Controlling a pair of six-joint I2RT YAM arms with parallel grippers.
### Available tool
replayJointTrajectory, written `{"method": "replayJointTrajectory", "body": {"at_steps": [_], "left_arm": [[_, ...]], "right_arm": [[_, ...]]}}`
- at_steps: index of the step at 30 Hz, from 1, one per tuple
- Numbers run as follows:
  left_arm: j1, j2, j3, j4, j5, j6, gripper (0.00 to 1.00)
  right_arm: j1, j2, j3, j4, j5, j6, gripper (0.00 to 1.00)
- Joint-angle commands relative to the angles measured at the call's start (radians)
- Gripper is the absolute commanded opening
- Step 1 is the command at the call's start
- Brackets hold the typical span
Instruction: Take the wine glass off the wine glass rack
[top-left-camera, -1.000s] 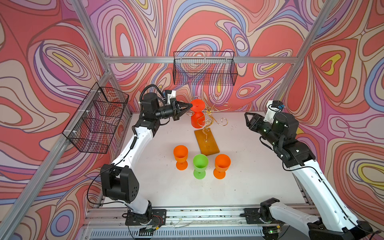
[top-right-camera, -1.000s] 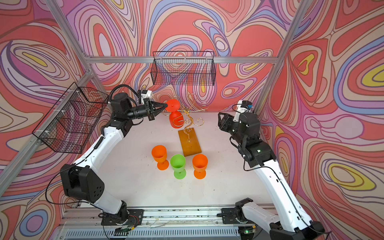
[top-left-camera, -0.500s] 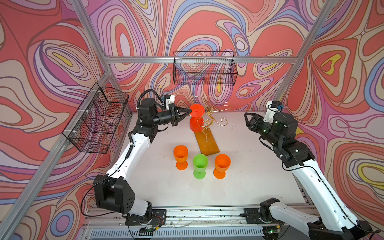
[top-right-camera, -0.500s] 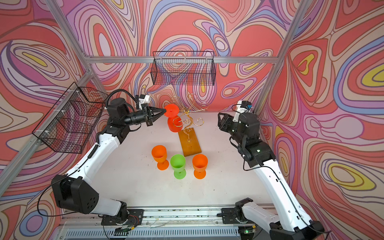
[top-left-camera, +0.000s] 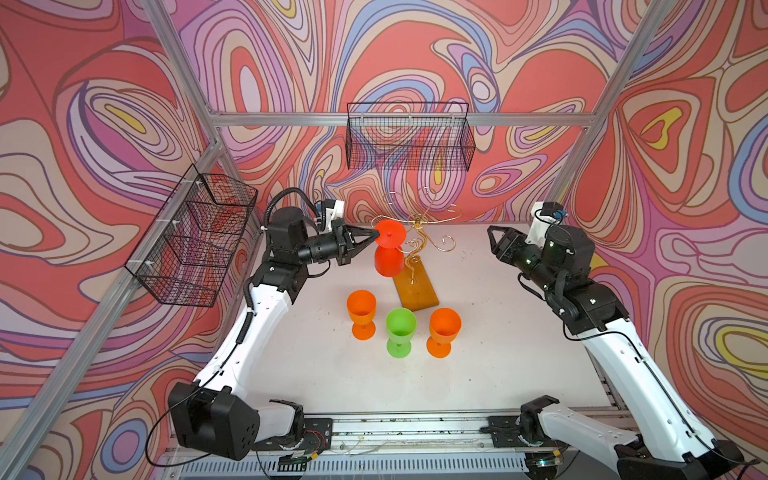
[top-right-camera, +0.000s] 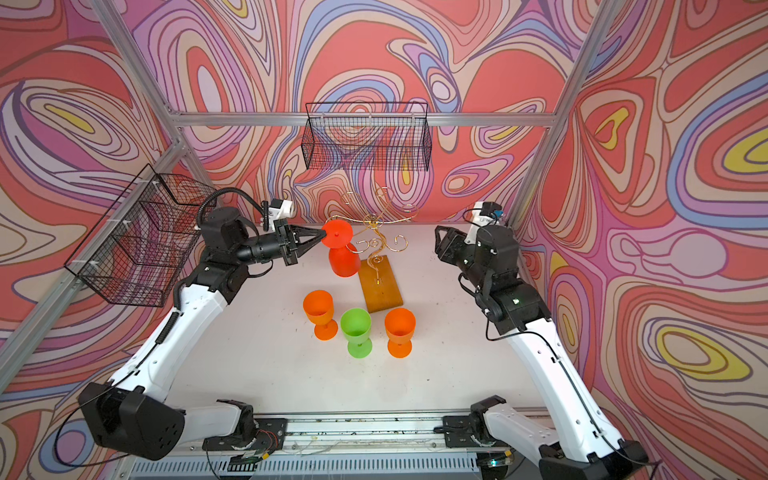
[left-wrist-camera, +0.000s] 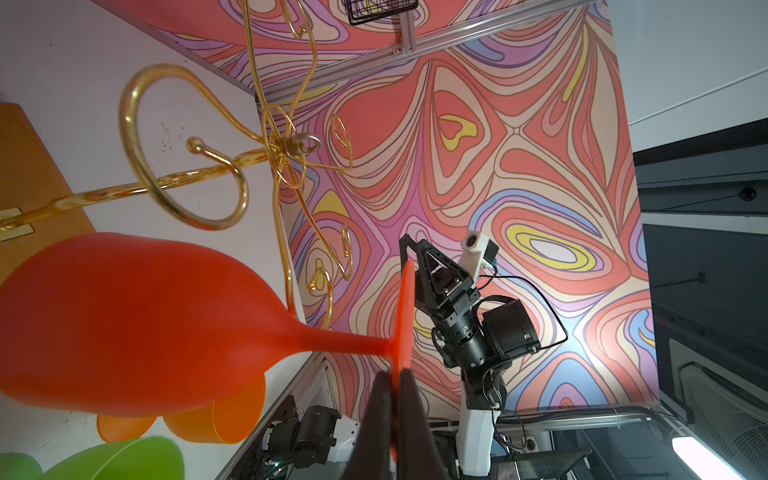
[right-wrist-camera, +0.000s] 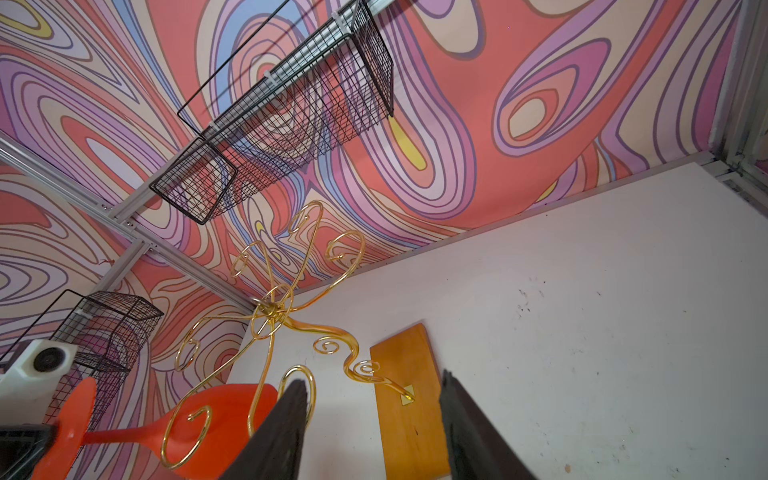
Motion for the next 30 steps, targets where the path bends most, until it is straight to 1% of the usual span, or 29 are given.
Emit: {"method": "replayJointTrajectory", "body": {"at_steps": [1, 8, 11, 14, 17, 18, 20, 25, 28, 30], "left_arm": [[-0.007, -0.057, -0.01, -0.035, 0.002, 0.02, 0.0], [-0.005, -0.144, -0.005, -0.17, -0.004, 0.076, 0.0], [0.002, -0.178, -0.002, -0.193, -0.004, 0.079, 0.0], [0.004, -0.198, 0.046, -0.218, 0.0, 0.093, 0.0], [0.004, -0.194, 0.136, -0.287, 0.006, 0.139, 0.0], [0.005, -0.19, 0.157, -0.286, 0.01, 0.14, 0.0], [0.006, -0.179, 0.188, -0.268, 0.023, 0.117, 0.0], [0.006, -0.146, 0.235, -0.128, 0.048, 0.034, 0.0], [0.006, -0.12, 0.269, -0.073, 0.039, 0.016, 0.0], [0.006, -0.098, 0.267, 0.079, 0.03, -0.066, 0.0]], "right_arm": [[-0.004, 0.01, 0.002, 0.021, -0.012, 0.001, 0.54], [-0.004, 0.018, 0.013, 0.019, -0.017, 0.0, 0.54], [-0.004, 0.025, 0.02, 0.021, -0.024, 0.0, 0.54], [-0.004, 0.026, 0.03, 0.024, -0.036, 0.001, 0.54], [-0.004, 0.024, 0.042, 0.026, -0.048, 0.004, 0.54], [-0.004, 0.023, 0.044, 0.028, -0.05, 0.006, 0.54], [-0.004, 0.022, 0.048, 0.032, -0.056, 0.006, 0.54], [-0.004, 0.019, 0.043, 0.04, -0.071, 0.017, 0.54], [-0.004, 0.009, 0.03, 0.066, -0.109, 0.027, 0.54], [-0.004, 0.004, 0.028, 0.091, -0.165, 0.044, 0.55]]}}
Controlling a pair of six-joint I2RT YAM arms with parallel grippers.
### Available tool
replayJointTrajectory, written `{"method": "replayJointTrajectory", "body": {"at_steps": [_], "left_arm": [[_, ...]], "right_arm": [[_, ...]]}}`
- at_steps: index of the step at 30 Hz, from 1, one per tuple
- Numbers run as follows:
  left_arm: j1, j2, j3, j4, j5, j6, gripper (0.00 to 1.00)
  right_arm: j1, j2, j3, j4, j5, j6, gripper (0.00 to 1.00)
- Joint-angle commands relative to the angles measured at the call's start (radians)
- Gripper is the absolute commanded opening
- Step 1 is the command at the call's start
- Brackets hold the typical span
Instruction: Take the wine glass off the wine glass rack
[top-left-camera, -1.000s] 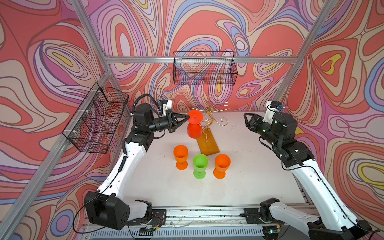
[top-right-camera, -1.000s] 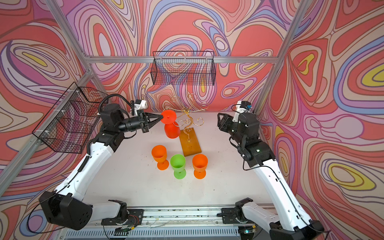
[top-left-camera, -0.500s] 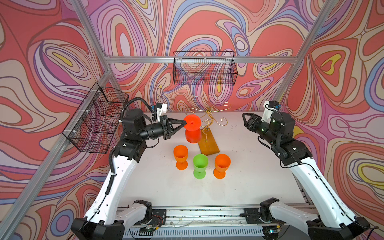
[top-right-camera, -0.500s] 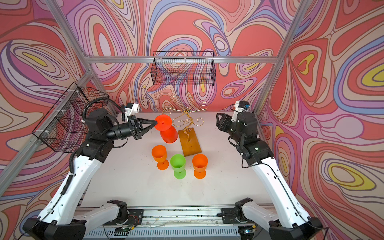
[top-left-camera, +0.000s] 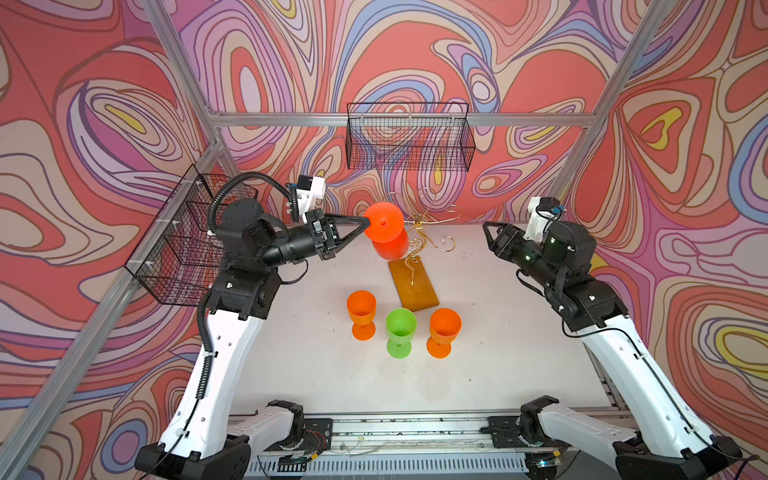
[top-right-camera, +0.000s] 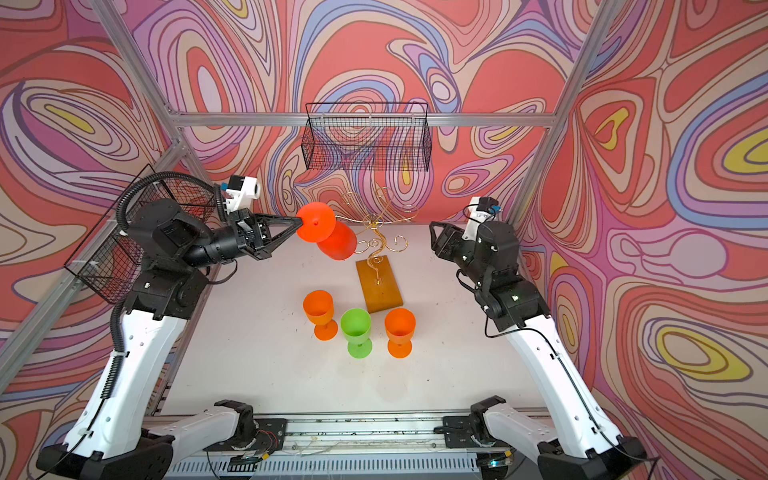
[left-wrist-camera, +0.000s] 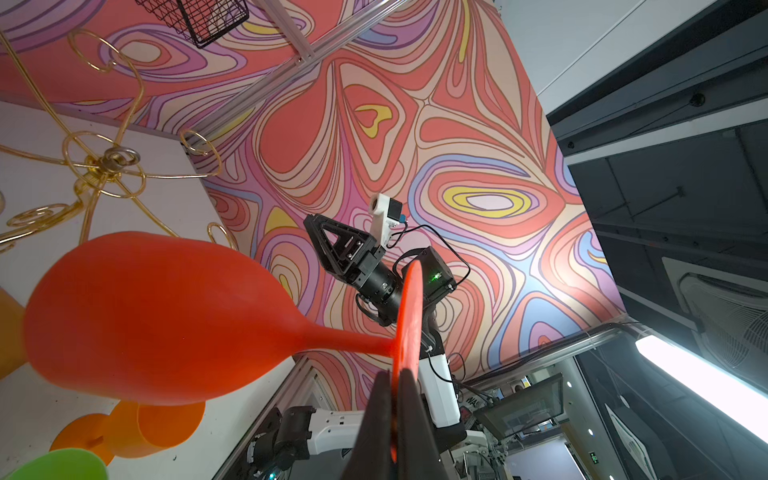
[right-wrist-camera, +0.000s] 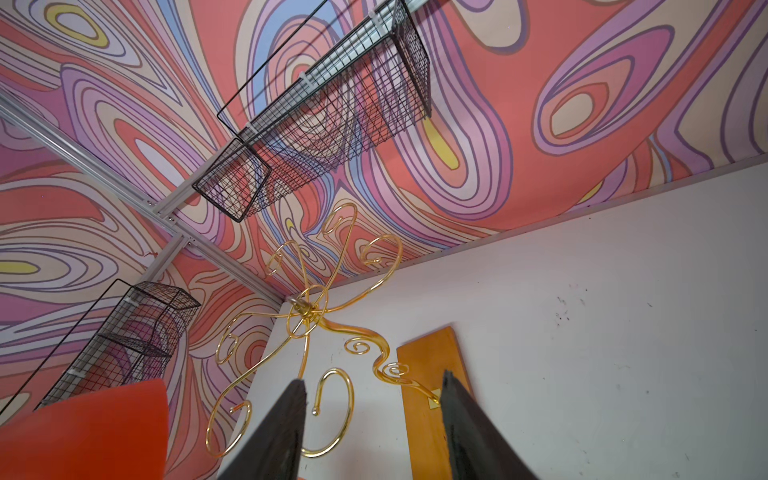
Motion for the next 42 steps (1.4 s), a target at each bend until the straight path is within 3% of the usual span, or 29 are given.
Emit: {"method": "replayJointTrajectory", "body": {"at_steps": [1, 8, 11, 17, 22, 31, 42], "left_arm": [[0.005, 0.044, 0.035, 0.255, 0.008, -0.121, 0.0], [0.004, 0.185, 0.119, 0.627, -0.02, -0.342, 0.0], [0.004, 0.236, 0.148, 0.745, -0.032, -0.425, 0.0], [-0.01, 0.293, 0.159, 0.948, -0.071, -0.565, 0.0], [-0.024, 0.322, 0.158, 1.1, -0.1, -0.679, 0.0], [-0.058, 0.331, 0.145, 1.16, -0.109, -0.712, 0.0], [-0.081, 0.342, 0.143, 1.186, -0.115, -0.724, 0.0]], "right_arm": [[-0.004, -0.019, 0.001, 0.071, -0.116, 0.03, 0.55], [-0.004, -0.024, -0.014, 0.309, -0.417, 0.188, 0.61], [-0.004, -0.012, -0.042, 0.436, -0.492, 0.283, 0.7], [-0.004, 0.076, -0.103, 0.815, -0.611, 0.5, 0.73], [-0.004, 0.147, -0.098, 0.943, -0.633, 0.548, 0.73], [-0.004, 0.222, -0.074, 1.124, -0.657, 0.609, 0.72], [-0.004, 0.264, 0.005, 1.123, -0.684, 0.555, 0.7]]}}
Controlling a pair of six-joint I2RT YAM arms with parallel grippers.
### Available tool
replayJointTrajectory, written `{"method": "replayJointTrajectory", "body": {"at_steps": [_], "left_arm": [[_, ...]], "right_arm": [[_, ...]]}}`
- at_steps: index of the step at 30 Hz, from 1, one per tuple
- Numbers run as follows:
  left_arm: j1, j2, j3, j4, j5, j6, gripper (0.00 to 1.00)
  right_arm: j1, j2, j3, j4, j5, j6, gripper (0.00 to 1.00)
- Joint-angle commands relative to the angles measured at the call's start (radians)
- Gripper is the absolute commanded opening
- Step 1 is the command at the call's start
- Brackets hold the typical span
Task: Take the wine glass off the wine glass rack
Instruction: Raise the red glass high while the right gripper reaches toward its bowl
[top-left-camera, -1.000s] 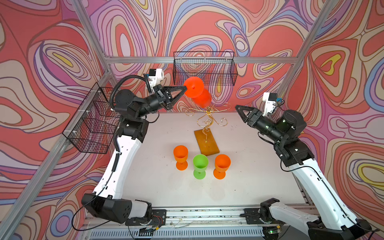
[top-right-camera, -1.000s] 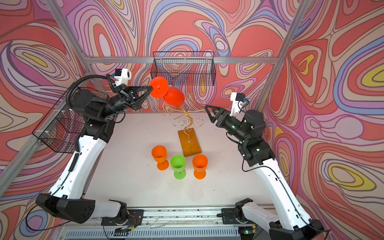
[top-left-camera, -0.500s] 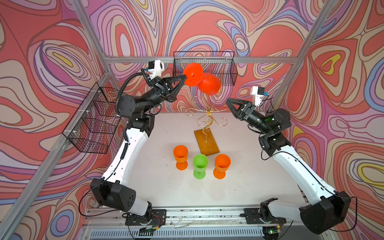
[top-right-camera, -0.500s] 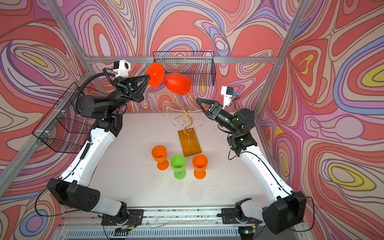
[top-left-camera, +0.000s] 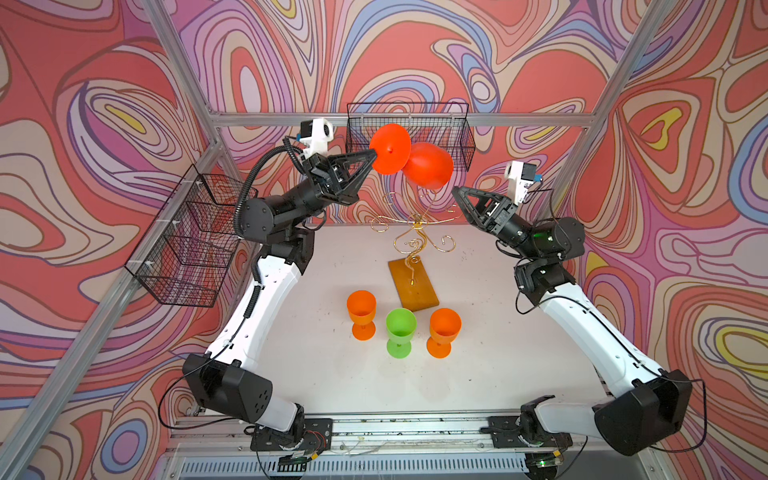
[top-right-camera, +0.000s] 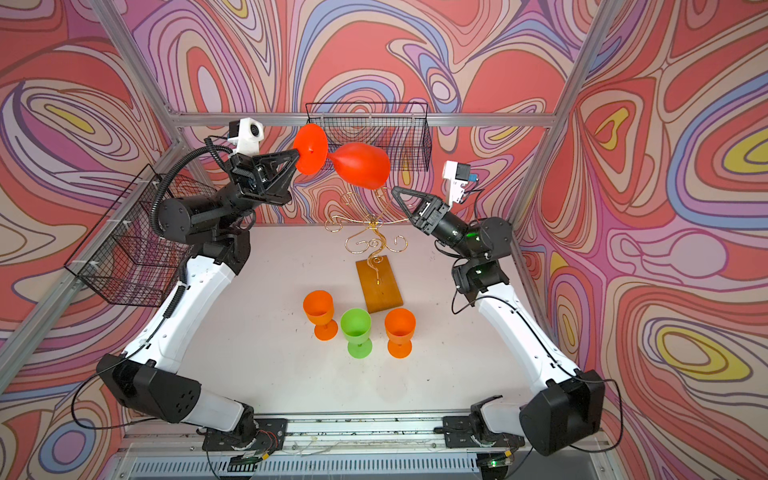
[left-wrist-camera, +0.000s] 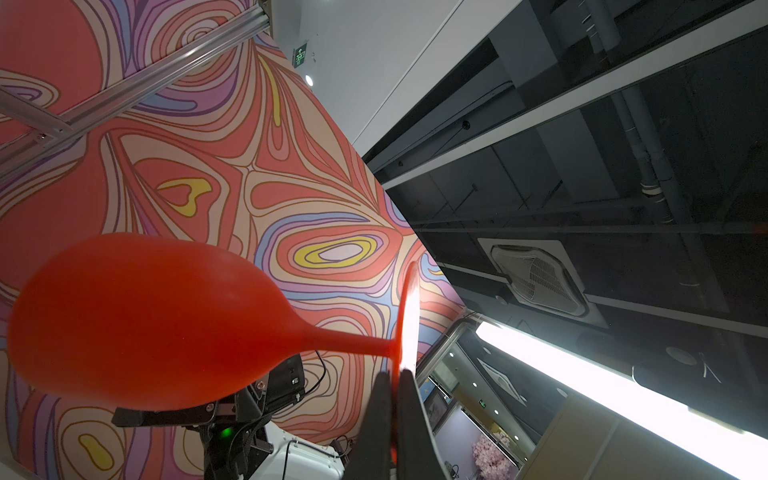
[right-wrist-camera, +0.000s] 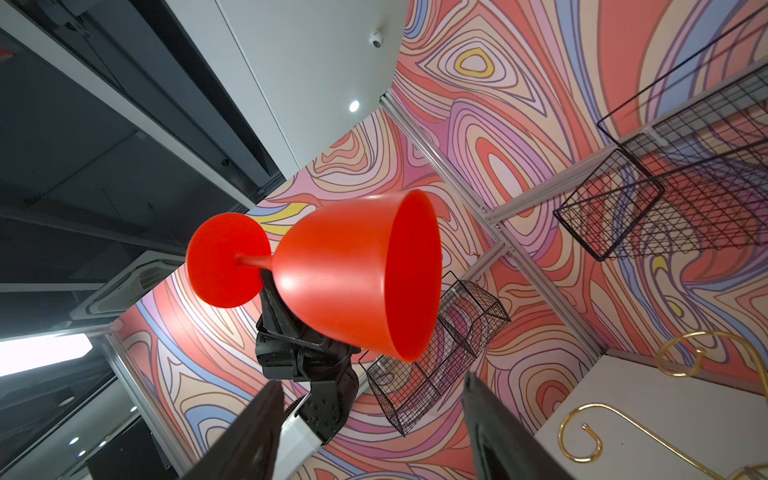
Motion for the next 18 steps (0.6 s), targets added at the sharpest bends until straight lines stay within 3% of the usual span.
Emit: {"method": "replayJointTrajectory", "body": {"at_steps": [1, 18], "left_arm": [[-0.011, 0.008, 0.013, 0.086, -0.002, -0.03, 0.0], [-0.022, 0.019, 0.016, 0.082, -0.002, -0.028, 0.0]], "right_arm": [[-0.003, 0.022, 0.05, 0.016, -0.028, -0.027, 0.71], [-0.001, 0.14, 0.172, 0.065, -0.053, -0.01, 0.7]]}}
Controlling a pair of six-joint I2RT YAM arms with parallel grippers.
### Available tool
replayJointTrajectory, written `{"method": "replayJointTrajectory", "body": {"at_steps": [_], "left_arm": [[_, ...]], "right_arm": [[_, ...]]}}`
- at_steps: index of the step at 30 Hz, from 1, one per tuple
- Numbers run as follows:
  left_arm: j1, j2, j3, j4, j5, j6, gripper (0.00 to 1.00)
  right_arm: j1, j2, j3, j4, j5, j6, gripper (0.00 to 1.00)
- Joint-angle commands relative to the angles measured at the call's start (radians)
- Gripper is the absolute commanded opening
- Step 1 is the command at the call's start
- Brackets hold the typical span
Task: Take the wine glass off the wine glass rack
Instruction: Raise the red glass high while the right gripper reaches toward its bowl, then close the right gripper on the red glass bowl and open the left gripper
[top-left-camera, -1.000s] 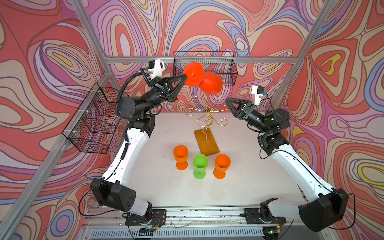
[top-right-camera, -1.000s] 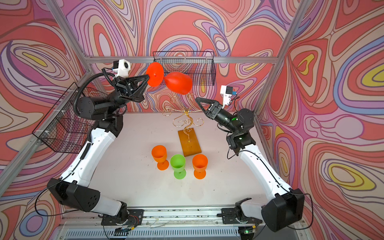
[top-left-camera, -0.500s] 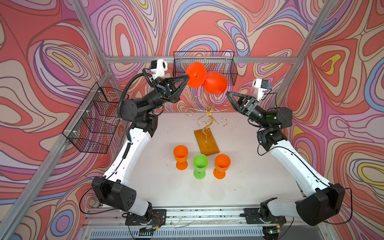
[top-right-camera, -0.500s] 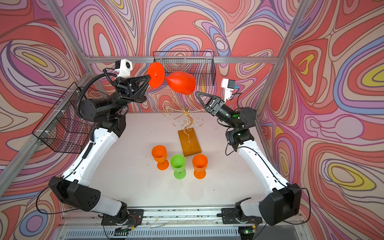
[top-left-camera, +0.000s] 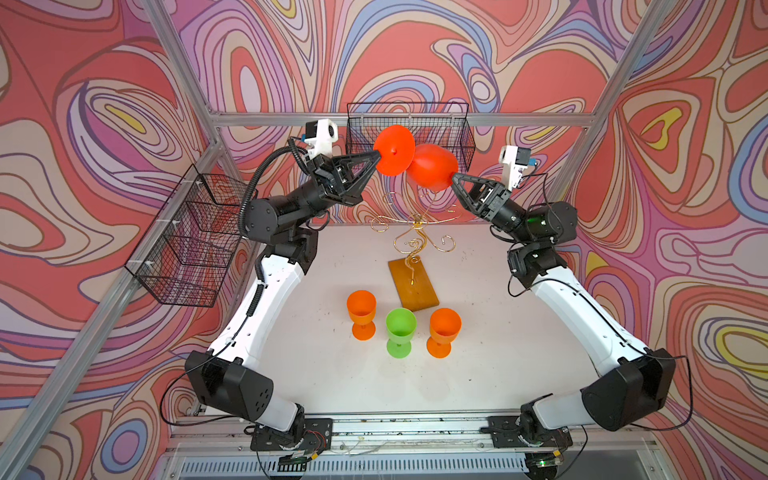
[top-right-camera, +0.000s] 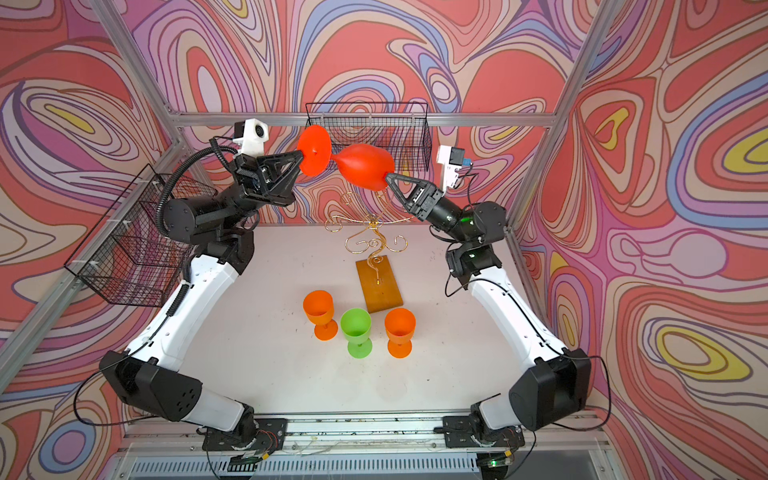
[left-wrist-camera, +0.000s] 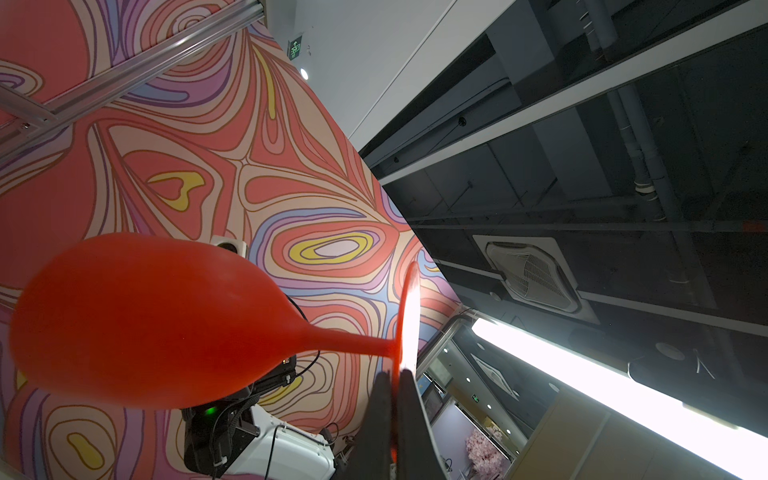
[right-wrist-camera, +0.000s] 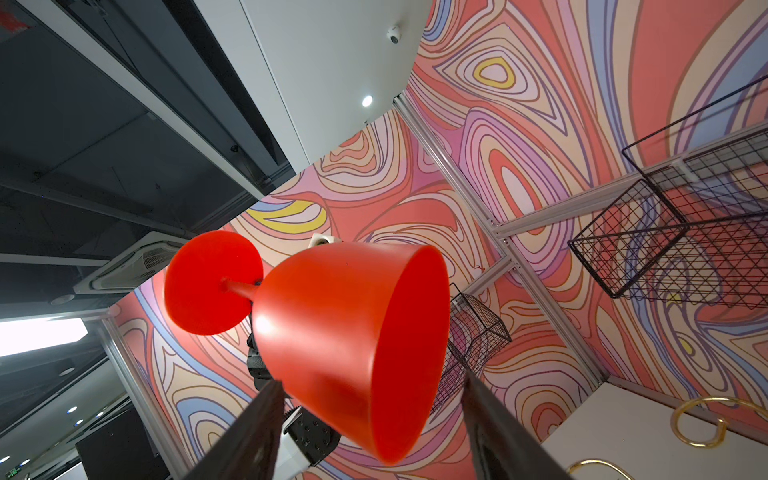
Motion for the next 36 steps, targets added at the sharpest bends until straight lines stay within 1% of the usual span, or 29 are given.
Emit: {"method": "replayJointTrajectory", "body": {"at_steps": [1, 5, 9, 11, 13, 16, 23, 27, 29, 30, 36], "left_arm": [[-0.008, 0.01, 0.016, 0.07, 0.002, -0.02, 0.0], [-0.01, 0.02, 0.013, 0.074, 0.0, -0.022, 0.0], [-0.01, 0.033, 0.014, 0.082, -0.003, -0.026, 0.0], [-0.01, 0.039, 0.015, 0.081, -0.003, -0.026, 0.0], [-0.01, 0.05, 0.018, 0.086, -0.004, -0.03, 0.0], [-0.009, 0.082, 0.037, 0.112, -0.009, -0.061, 0.0], [-0.008, 0.162, 0.083, 0.198, -0.036, -0.139, 0.0], [-0.004, 0.23, 0.112, 0.332, -0.081, -0.246, 0.0], [-0.002, 0.249, 0.116, 0.373, -0.1, -0.273, 0.06], [-0.001, 0.25, 0.114, 0.372, -0.097, -0.268, 0.1], [0.002, 0.249, 0.127, 0.372, -0.06, -0.229, 0.47]], "right_arm": [[-0.001, 0.027, 0.041, 0.053, -0.026, 0.023, 0.7], [0.008, 0.054, 0.075, 0.077, -0.038, 0.04, 0.69], [0.02, 0.077, 0.107, 0.097, -0.051, 0.051, 0.65], [0.024, 0.085, 0.116, 0.11, -0.059, 0.06, 0.57], [0.024, 0.086, 0.109, 0.125, -0.065, 0.07, 0.43], [0.025, 0.076, 0.093, 0.119, -0.073, 0.06, 0.32], [0.024, 0.049, 0.058, 0.106, -0.084, 0.029, 0.14], [0.025, 0.038, 0.035, 0.143, -0.11, 0.027, 0.06], [0.025, 0.034, 0.021, 0.153, -0.116, 0.022, 0.0], [0.025, 0.031, 0.019, 0.153, -0.123, 0.019, 0.0], [0.024, 0.019, -0.003, 0.189, -0.133, 0.011, 0.0]]}}
